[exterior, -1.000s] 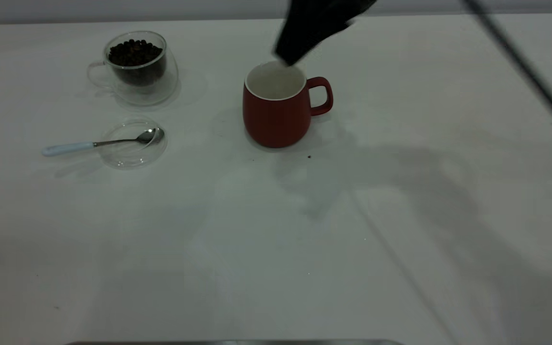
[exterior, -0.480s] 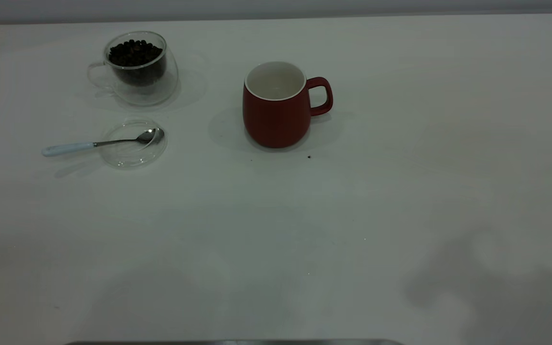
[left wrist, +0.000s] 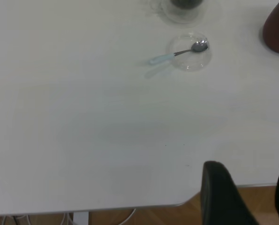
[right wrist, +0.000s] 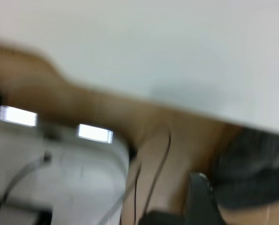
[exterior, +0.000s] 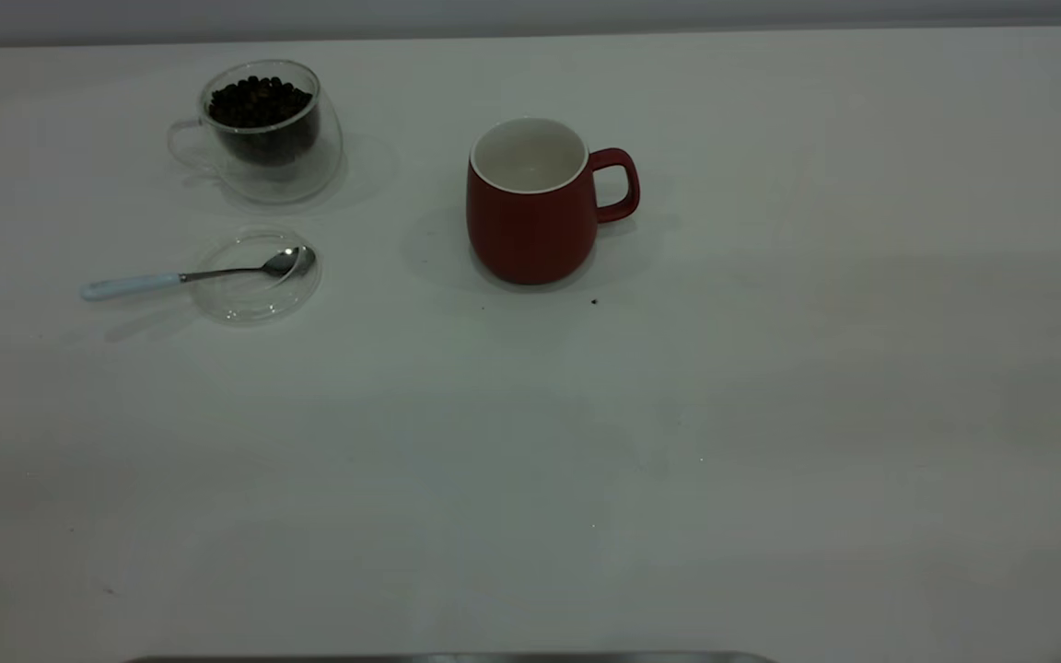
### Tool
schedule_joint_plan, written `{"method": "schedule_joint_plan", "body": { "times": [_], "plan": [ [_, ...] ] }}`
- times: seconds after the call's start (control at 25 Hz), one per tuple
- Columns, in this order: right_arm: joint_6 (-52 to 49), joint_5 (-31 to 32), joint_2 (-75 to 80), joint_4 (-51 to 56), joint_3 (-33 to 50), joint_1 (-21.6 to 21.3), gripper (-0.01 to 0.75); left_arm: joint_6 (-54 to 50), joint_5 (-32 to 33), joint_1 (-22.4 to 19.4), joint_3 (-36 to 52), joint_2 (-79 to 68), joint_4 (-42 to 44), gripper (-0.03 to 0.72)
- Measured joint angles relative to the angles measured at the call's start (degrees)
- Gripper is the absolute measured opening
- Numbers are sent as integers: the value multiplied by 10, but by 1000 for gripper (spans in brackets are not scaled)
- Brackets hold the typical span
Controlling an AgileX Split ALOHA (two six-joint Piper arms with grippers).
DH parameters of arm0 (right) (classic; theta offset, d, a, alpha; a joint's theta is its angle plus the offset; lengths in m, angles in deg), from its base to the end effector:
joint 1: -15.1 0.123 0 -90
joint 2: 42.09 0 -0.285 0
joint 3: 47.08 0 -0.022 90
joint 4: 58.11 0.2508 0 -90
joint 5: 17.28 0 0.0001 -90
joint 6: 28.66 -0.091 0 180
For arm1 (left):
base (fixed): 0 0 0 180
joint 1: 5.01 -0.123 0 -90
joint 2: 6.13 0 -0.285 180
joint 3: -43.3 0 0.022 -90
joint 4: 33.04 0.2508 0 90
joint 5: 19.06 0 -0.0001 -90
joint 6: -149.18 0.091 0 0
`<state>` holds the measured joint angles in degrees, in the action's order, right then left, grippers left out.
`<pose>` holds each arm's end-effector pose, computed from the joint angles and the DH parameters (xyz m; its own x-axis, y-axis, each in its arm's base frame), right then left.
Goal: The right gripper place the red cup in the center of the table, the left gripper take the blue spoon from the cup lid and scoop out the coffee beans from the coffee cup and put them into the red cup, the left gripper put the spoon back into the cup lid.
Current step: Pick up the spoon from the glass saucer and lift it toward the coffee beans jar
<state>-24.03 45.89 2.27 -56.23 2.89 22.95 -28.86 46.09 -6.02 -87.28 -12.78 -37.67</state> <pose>0.0816 0.0139 0.2412 -0.9034 -0.1911 -0.3838 -0.2077 0.9782 0.0017 -0.0095 -0.0068 0.2672 -0.5172 -0.0089 -0.8558 0.0452 0.9983 -0.0377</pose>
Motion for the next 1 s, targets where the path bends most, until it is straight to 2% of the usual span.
{"method": "schedule_joint_plan", "body": {
  "times": [0.44,1.0],
  "plan": [
    [-1,10,-360,2,4,-93,480,0,0,0,0,0,0,350],
    [-1,13,-375,3,4,-94,480,0,0,0,0,0,0,350]
  ]
}}
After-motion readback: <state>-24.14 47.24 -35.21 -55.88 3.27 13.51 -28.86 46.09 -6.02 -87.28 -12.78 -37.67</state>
